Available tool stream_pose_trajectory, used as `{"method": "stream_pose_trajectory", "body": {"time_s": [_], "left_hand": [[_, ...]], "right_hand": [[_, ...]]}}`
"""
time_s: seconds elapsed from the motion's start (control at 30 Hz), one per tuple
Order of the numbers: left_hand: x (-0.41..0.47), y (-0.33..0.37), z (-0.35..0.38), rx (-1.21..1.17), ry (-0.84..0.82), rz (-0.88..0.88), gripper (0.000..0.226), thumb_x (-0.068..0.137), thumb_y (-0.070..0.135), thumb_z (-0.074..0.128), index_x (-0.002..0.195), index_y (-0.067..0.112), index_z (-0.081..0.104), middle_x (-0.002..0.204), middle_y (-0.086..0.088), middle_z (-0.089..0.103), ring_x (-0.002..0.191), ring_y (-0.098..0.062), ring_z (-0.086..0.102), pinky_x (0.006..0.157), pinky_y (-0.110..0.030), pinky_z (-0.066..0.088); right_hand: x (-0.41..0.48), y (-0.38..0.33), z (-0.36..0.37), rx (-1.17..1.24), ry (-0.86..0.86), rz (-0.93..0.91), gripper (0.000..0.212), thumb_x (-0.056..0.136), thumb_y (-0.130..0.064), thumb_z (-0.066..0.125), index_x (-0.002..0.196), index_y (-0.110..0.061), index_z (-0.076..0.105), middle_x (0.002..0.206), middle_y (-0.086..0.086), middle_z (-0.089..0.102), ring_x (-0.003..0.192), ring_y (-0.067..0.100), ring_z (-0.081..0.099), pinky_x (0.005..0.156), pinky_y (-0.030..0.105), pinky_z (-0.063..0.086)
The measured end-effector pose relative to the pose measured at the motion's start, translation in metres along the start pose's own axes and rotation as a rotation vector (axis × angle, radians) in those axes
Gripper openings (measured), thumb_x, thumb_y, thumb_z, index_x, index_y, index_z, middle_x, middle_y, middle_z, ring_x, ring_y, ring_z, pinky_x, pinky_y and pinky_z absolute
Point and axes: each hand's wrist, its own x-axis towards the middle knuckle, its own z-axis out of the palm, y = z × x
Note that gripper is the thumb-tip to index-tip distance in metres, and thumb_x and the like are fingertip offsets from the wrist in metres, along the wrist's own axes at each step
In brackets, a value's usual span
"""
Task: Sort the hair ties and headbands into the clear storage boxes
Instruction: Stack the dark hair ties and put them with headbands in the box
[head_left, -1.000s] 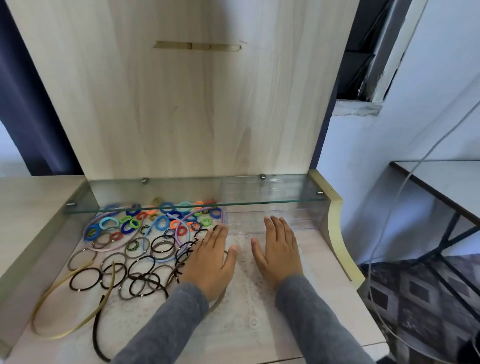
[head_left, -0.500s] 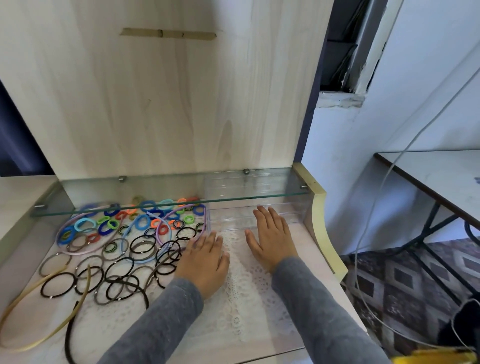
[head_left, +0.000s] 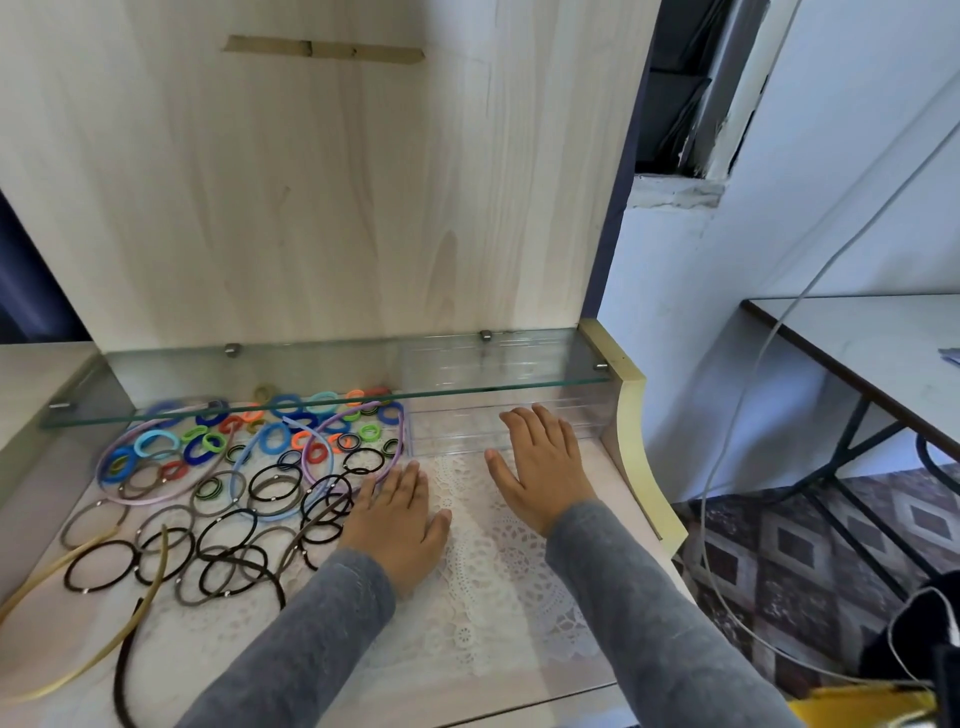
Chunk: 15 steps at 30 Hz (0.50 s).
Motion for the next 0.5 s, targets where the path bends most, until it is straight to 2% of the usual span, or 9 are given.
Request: {"method": "stream_pose_trajectory", "body": {"time_s": [0.07,0.2,0.33,0.43,0.5], "left_hand": [[0.001,-0.002,0.0,-0.012,0.004,0.006,0.064,0.1,0.047,0.01,0.153,0.014,-0.003,0.161,-0.002,-0.009,0.147,-0.016,-0.009,0.119,-0.041,-0.007],[0.002,-0.005,-0.004,-0.029,0.046,0.032,0.061,0.101,0.045,0.012,0.154,0.015,0.003,0.161,0.0,-0.003,0.148,-0.014,-0.005,0.119,-0.04,-0.007],[-0.002,-0.013,-0.012,-0.051,0.108,0.114,0.053,0.103,0.04,0.017,0.152,0.021,0.021,0.16,0.003,0.013,0.148,-0.013,0.004,0.12,-0.038,-0.004],[-0.006,-0.021,-0.019,-0.168,0.208,0.131,0.044,0.101,0.034,0.03,0.143,0.025,0.043,0.154,0.002,0.032,0.143,-0.015,0.026,0.119,-0.034,0.014],[-0.01,-0.027,-0.025,-0.261,0.326,0.103,0.036,0.097,0.025,0.041,0.128,0.026,0.06,0.14,0.005,0.052,0.124,-0.015,0.05,0.109,-0.033,0.033]], "right_hand": [[-0.003,-0.001,-0.001,0.002,0.015,-0.007,0.076,0.08,-0.057,0.002,0.14,-0.022,0.032,0.148,-0.004,0.031,0.143,0.017,0.013,0.117,0.04,0.003],[-0.012,0.0,-0.003,0.014,0.046,-0.015,0.065,0.083,-0.055,0.008,0.132,-0.023,0.037,0.141,-0.006,0.036,0.142,0.015,0.013,0.118,0.042,0.002],[-0.022,0.0,-0.006,0.049,0.066,-0.024,0.058,0.084,-0.055,0.011,0.122,-0.023,0.041,0.134,-0.006,0.04,0.141,0.016,0.015,0.116,0.039,0.0],[-0.023,0.002,-0.009,0.12,0.104,-0.003,0.055,0.086,-0.055,0.016,0.12,-0.022,0.043,0.13,-0.006,0.042,0.136,0.016,0.024,0.117,0.038,0.005],[-0.02,0.006,-0.015,0.208,0.183,0.059,0.051,0.09,-0.053,0.024,0.122,-0.019,0.045,0.126,-0.003,0.046,0.128,0.016,0.034,0.115,0.041,0.021]]}}
